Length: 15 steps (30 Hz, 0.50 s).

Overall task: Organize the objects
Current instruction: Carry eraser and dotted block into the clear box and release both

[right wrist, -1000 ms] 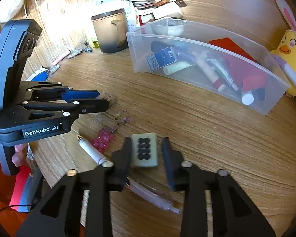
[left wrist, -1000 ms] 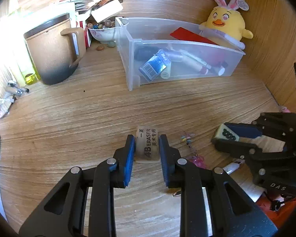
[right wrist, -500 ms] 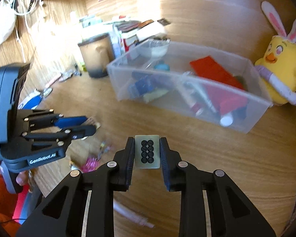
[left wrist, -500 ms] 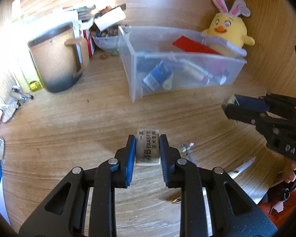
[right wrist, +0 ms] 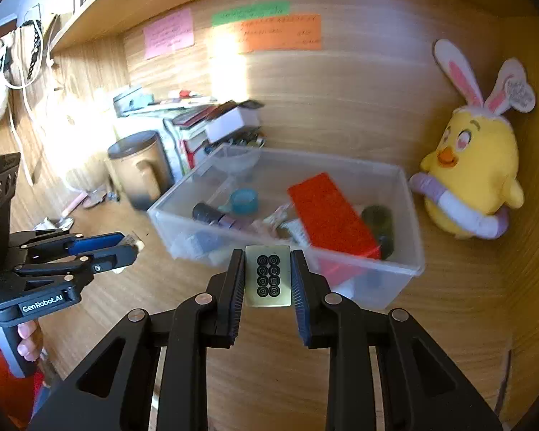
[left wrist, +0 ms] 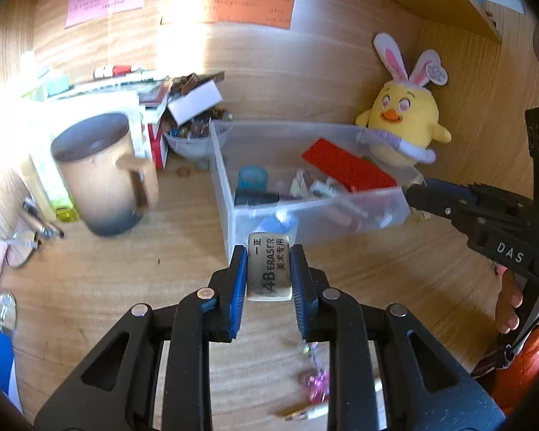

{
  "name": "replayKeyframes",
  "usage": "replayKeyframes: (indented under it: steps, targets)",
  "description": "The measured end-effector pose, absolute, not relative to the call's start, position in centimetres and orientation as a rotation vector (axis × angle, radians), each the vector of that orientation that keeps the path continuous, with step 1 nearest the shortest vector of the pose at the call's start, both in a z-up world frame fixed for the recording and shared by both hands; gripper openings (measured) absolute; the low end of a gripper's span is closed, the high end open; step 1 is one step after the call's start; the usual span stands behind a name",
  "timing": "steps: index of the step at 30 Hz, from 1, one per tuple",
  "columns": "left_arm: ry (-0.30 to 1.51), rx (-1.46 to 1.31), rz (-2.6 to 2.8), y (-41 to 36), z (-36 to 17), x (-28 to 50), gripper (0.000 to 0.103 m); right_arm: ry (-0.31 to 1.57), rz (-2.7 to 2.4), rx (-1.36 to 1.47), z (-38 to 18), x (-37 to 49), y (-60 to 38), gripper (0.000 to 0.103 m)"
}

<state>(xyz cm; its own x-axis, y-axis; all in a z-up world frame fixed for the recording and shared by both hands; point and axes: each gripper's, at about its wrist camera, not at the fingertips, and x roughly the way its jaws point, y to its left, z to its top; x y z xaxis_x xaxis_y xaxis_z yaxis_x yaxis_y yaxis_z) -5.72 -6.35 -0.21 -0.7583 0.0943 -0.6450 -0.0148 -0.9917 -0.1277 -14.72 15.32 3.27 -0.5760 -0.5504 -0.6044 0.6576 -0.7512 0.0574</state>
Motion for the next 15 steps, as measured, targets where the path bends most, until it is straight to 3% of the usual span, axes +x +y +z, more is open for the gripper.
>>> replayKeyframes:
  steps: [15]
  targets:
    - [-0.255,-1.055,2.851,-5.4,1.3,-11.0,0.023,0.237,-2.32,0.759,4.9,-18.4,13.9,0.022]
